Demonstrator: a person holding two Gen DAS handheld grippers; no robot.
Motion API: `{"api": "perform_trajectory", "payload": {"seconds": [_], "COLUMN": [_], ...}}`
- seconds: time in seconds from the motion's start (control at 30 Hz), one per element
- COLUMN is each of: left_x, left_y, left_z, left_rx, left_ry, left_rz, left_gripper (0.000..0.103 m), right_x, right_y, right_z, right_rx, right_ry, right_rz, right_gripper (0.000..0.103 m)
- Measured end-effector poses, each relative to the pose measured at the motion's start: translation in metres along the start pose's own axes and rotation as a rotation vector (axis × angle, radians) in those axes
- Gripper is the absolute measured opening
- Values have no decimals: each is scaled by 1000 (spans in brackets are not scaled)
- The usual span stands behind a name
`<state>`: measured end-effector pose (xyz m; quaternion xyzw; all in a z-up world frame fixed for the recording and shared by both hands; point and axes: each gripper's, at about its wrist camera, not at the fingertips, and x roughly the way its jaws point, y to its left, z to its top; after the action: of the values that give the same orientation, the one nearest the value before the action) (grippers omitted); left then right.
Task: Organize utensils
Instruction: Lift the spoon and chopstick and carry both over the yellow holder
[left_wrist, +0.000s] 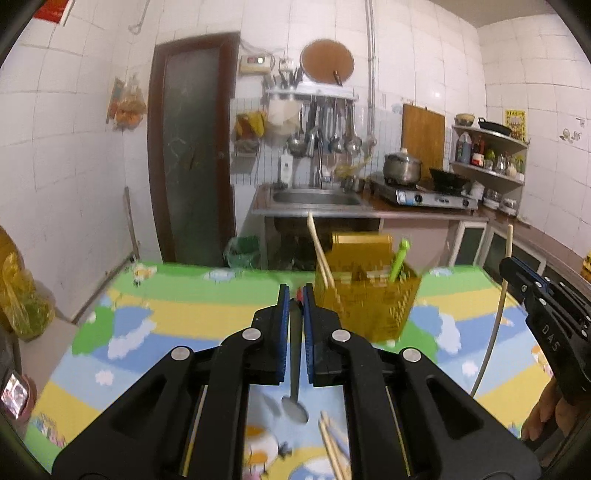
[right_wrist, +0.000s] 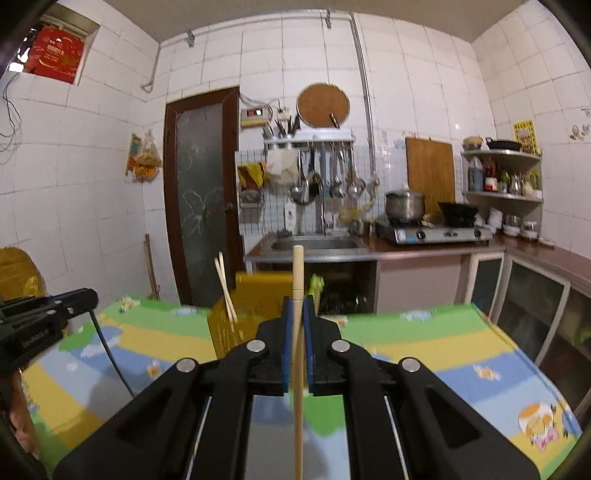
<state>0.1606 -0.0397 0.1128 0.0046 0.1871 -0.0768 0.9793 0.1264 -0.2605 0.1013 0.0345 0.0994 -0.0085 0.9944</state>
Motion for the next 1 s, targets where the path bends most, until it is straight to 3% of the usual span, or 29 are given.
{"api": "perform_trajectory", "payload": {"seconds": [0.3,0.53,0.73,1.0], "left_x": [37,82,126,178], "left_y": [-14,-35,-49,-48], "left_z": [89,126,122,86], "left_rx": [-74,-104,-95,-100], "left_ry": [-94,-160,-185,-126], "left_rz": [-51,-82,-75,-82], "left_gripper": [2,1,1,1], "right_x": [45,93,122,151], "right_y": [-1,-4,-2,-6], "right_z": [78,97,88,61], "right_rx": [34,67,61,57], "right_ry": [-171,-227,-254,-220], "right_rz": [-2,-2,-12,4], "right_gripper": [6,6,6,6]}}
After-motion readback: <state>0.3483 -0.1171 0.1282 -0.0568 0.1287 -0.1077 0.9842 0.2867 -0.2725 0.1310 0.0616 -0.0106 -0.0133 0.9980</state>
